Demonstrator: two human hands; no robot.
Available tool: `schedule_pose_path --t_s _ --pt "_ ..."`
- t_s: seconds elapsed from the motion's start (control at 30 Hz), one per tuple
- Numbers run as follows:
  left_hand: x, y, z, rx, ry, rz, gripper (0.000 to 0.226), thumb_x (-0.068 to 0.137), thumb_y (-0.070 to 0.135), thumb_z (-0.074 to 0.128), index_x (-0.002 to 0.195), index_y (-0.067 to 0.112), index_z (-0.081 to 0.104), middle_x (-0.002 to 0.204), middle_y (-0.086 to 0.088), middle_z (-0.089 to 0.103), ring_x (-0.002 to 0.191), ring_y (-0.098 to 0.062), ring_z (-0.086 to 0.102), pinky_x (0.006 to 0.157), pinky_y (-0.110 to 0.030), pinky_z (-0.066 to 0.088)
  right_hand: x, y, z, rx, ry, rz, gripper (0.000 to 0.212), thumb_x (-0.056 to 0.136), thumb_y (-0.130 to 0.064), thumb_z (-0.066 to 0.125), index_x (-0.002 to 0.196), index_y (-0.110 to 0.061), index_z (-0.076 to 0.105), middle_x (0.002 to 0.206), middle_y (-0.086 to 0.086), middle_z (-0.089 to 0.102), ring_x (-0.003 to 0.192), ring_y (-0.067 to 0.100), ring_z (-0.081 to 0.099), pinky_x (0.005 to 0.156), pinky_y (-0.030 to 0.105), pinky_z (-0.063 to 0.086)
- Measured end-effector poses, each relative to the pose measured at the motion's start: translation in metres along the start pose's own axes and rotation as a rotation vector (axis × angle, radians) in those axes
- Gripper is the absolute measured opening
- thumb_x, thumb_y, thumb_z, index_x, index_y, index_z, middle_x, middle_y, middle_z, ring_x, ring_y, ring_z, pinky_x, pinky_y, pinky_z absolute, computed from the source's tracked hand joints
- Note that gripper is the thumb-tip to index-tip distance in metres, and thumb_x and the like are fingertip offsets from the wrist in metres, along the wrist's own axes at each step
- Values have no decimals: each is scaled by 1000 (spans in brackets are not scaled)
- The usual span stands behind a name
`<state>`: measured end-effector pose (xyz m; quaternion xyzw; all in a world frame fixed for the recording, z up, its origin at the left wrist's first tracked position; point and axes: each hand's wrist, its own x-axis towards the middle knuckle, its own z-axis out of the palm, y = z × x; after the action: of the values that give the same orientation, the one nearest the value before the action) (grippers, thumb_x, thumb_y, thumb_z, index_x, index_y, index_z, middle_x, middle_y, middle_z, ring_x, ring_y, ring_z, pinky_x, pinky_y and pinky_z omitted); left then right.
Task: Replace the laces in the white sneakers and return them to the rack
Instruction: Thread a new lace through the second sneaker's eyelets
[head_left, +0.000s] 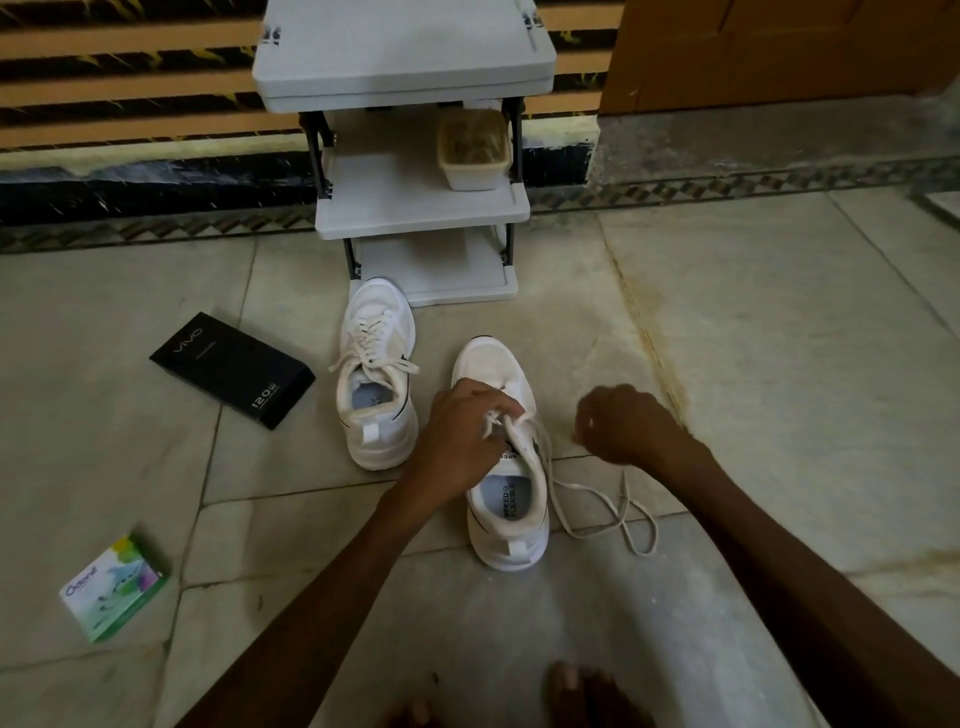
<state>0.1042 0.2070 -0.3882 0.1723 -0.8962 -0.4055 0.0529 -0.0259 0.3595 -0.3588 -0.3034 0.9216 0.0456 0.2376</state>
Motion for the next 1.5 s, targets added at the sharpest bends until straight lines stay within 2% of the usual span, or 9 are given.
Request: schedule_pose_path --t_s 0.07,0.17,0.33,0.5,0.67,0.8,0.93,1.23,1.5 --pt "0 3 1 61 -38 10 47 78 2 61 96 45 67 121 8 54 120 -21 48 102 -37 40 11 -3 1 234 195 -92 17 90 -14 55 102 -15 67 102 6 68 90 25 65 77 33 54" --pt "-2 12 0 98 -91 -6 48 80 -6 55 103 32 73 132 7 49 125 -18 37 104 -30 32 20 -9 -3 547 105 -276 18 91 -7 57 102 -11 70 100 -1 68 94 18 64 75 19 46" --pt "-9 16 -3 195 -138 84 49 81 -4 54 106 33 73 139 5 45 128 -20 34 107 -38 32 19 -15 -6 426 -97 -312 14 90 -23 63 89 -10 69 89 0 65 86 15 59 75 25 44" --pt "-7 20 -8 -128 -10 61 45 82 -10 52 86 30 72 109 7 62 104 -7 57 91 -19 45 2 -18 -20 636 -285 -281 22 91 -14 52 75 -8 66 75 2 59 74 14 51 71 27 39" --pt "10 19 -15 -153 -18 -85 34 85 5 58 108 29 65 98 6 59 83 -4 59 78 -21 49 -16 -20 -58 827 -172 -191 28 96 -24 51 75 -9 63 75 -8 61 75 8 52 71 25 39" --pt "18 33 -16 17 -90 -41 6 89 30 65 83 32 66 73 7 58 65 -7 56 63 -28 44 -44 -19 -98 721 65 -240 32 100 -35 47 78 -20 66 87 -11 62 87 3 55 76 27 39" --pt "31 52 -28 -92 118 -57 10 88 30 66 82 23 71 69 9 64 62 -1 57 59 -19 43 -68 -8 -124 465 253 -294 31 96 -39 52 71 -26 64 80 -10 59 77 2 52 62 21 37" --pt "46 81 -70 -286 334 17 12 86 19 64 79 23 72 66 10 66 58 1 58 59 -14 46 -33 -1 -53 157 -92 -205 20 86 -32 71 71 -18 71 65 -4 68 55 6 62 57 20 48" --pt "31 55 -66 -276 127 -149 23 89 13 59 110 22 57 89 0 66 76 -17 68 73 -39 58 -38 -26 -26 1088 -67 -247 12 80 -11 76 88 -2 74 73 14 73 68 25 71 68 35 61"
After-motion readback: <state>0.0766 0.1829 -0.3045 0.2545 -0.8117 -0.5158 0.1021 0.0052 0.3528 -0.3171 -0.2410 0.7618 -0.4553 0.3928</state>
